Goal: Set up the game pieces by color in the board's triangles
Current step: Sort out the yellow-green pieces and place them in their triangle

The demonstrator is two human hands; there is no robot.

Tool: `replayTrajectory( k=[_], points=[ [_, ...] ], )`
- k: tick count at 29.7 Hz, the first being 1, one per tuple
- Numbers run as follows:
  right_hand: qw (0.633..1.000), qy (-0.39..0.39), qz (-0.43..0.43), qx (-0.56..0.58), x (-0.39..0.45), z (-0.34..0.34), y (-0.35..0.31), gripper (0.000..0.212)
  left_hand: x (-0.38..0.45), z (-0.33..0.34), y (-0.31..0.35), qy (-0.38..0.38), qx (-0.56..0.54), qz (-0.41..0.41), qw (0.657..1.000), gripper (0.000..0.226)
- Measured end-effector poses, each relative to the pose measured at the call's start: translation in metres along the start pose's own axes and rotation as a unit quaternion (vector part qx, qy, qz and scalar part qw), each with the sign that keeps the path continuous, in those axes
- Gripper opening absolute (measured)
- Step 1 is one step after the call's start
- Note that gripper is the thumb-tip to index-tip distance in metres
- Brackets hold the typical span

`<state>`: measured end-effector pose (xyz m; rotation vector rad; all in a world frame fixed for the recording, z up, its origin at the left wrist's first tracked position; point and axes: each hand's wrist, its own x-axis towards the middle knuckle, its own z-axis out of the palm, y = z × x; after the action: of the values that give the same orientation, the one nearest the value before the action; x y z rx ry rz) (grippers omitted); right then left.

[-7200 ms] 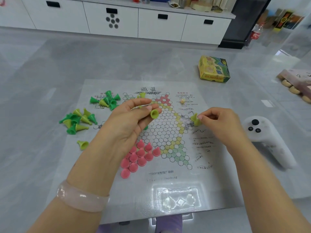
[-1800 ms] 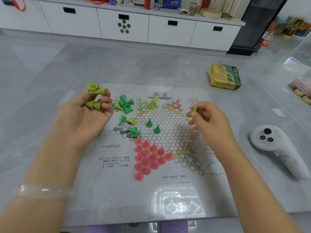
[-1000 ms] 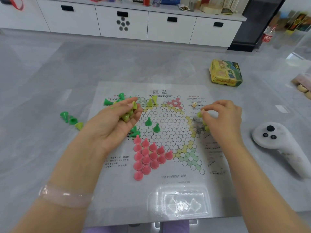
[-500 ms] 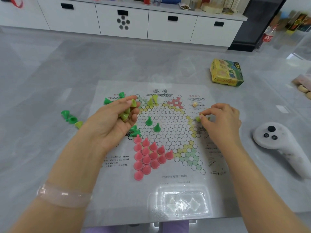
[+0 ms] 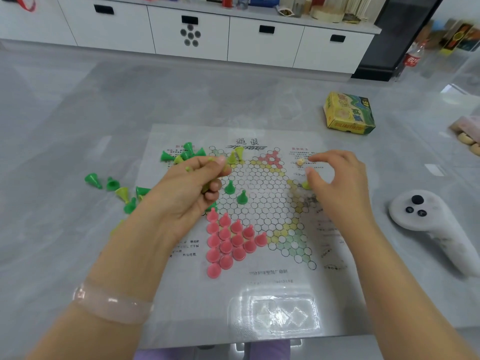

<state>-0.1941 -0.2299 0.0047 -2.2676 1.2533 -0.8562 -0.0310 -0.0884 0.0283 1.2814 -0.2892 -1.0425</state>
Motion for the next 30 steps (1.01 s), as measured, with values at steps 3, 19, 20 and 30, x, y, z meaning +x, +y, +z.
replayTrajectory(
  k=[3,19,20,30],
  points=[
    [0.99,-0.043,-0.094,0.094,-0.007,-0.002,-0.03,0.019,-0.003,0.008,-0.004,-0.027,0.052,0.006,0.998,0.01],
    [0.949,-0.191,-0.065,0.241,-0.019,0.0,-0.061,0.009,-0.003,0.016,-0.013,-0.043,0.139,0.033,0.989,0.015],
    [0.95,-0.19,-0.064,0.24,-0.019,0.0,-0.06,0.009,-0.003,0.016,-0.013,-0.041,0.138,0.034,0.989,0.015],
    [0.949,-0.203,-0.075,0.229,-0.02,-0.001,-0.059,0.01,-0.002,0.018,-0.016,-0.048,0.16,0.033,0.985,0.014]
  ],
)
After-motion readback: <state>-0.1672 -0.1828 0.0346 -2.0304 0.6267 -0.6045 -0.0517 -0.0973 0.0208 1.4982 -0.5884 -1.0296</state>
